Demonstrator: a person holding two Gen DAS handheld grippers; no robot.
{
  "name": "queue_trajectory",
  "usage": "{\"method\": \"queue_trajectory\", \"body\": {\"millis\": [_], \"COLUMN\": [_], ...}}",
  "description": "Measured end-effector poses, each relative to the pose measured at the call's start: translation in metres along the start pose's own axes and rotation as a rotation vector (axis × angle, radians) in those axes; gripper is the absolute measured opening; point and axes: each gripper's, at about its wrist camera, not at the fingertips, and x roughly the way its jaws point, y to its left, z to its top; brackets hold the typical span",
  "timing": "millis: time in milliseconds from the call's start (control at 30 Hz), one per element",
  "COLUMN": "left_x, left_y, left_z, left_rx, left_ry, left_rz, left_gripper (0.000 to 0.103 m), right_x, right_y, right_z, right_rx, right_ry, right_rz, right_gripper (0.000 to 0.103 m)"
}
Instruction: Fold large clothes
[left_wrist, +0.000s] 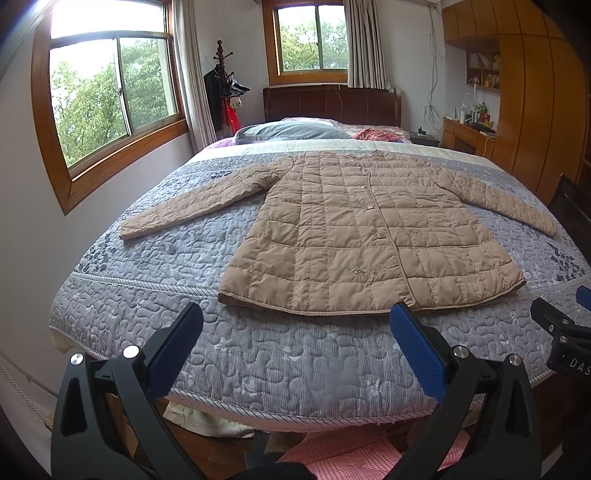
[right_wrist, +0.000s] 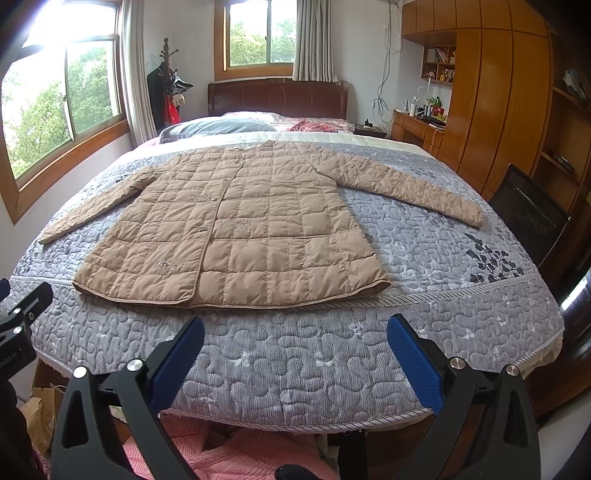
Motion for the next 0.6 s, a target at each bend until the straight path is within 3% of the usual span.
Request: {"method": "queue_trajectory", "body": {"millis": [600], "left_x": [-0.0006], "left_y": [0.0011], "left_z": [0.0031], "left_rx": [0.001], "left_ry": [0.001], "left_rz": [-0.001], "left_gripper": [0.100], "right_x": [-0.0003], "right_y": [0.0007], "right_z": [0.0002], "right_rx": [-0.001], "right_ry": [0.002], "right_rz": [0.001], "right_gripper": [0.099]}}
